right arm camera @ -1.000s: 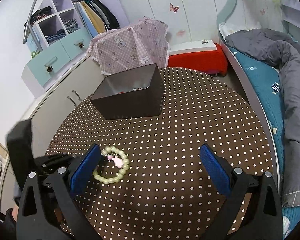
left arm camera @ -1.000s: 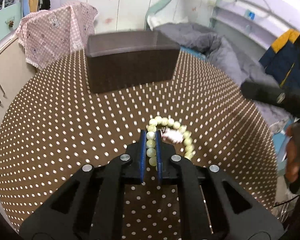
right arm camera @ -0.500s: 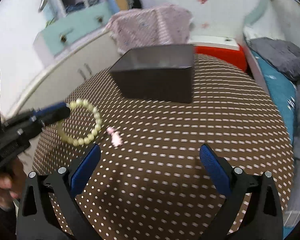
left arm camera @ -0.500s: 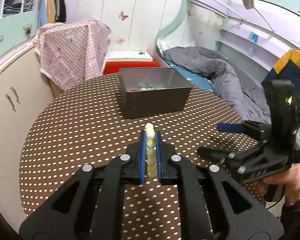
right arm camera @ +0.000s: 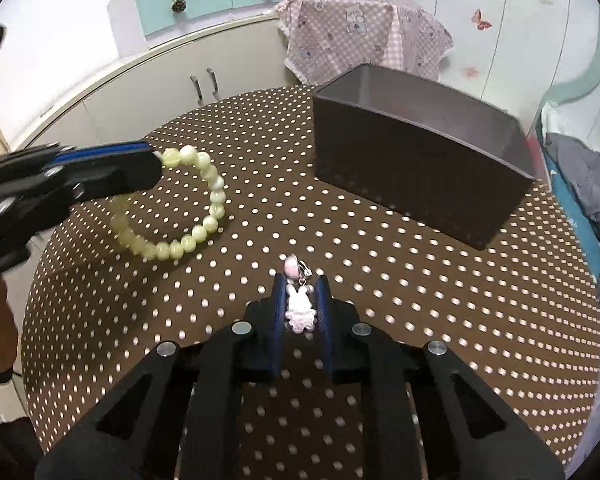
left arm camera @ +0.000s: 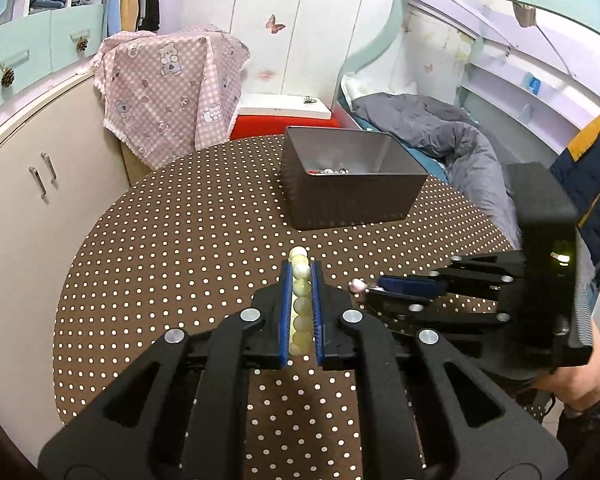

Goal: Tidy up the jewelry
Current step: 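Carry the green bracelet and pink charm into the box and open both grippers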

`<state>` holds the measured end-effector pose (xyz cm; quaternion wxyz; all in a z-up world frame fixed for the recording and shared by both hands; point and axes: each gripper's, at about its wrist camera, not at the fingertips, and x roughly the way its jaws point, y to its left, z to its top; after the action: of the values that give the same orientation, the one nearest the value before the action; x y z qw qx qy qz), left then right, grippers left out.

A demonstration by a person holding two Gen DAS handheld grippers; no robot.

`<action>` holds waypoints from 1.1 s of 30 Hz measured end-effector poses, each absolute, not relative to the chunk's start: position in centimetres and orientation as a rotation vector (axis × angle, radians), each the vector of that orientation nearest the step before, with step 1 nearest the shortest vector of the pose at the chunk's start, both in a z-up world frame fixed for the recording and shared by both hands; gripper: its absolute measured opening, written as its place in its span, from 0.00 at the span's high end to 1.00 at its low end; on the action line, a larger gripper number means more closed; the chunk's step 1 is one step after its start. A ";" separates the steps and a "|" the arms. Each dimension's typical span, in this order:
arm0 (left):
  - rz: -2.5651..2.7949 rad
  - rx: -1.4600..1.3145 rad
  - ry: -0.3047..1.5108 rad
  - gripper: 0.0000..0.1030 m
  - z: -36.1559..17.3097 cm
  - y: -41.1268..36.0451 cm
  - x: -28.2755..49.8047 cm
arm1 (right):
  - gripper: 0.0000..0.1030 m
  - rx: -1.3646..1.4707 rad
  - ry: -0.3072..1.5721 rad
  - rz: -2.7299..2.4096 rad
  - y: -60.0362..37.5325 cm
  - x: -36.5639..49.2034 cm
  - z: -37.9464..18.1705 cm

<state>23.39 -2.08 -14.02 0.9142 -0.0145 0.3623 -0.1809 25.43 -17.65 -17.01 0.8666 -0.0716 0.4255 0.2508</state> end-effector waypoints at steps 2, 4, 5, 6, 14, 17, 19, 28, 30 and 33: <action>-0.379 -0.034 0.741 0.91 -13.7 -2.0 23.6 | 0.87 -0.116 0.868 0.522 -18.7 24.7 -16.1; -0.385 -0.032 0.729 0.91 -13.2 -2.2 23.6 | 0.87 -0.100 0.840 0.513 -19.8 24.4 -14.6; -0.393 -0.032 0.720 0.91 -12.7 -2.4 23.7 | 0.87 -0.086 0.821 0.512 -20.4 24.3 -13.7; -0.398 -0.031 0.710 0.91 -12.2 -2.5 23.8 | 0.87 -0.077 0.808 0.511 -20.9 24.2 -13.1; -0.459 -0.025 0.598 0.91 -6.5 -3.3 25.4 | 0.87 -0.044 0.655 0.490 -24.0 25.0 -5.5; -0.481 -0.026 0.563 0.91 -4.4 -3.8 26.5 | 0.87 -0.044 0.612 0.483 -24.5 26.1 -3.3; -0.493 -0.027 0.551 0.91 -3.4 -4.2 27.5 | 0.87 -0.037 0.596 0.488 -24.5 27.4 -2.1; -0.541 -0.067 0.619 0.91 -3.5 -6.8 32.8 | 0.86 0.018 0.655 0.470 -24.8 33.3 -2.7; -0.553 -0.073 0.648 0.91 -4.1 -7.5 33.8 | 0.86 0.026 0.679 0.467 -24.7 34.3 -3.2; -0.573 -0.096 0.704 0.90 -5.2 -8.2 35.5 | 0.85 0.050 0.723 0.453 -24.7 35.9 -4.7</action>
<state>35.46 -8.22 -5.24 0.8976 -0.0464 0.3400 -0.2767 35.92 -24.74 -4.73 0.9102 0.0243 0.3505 0.2195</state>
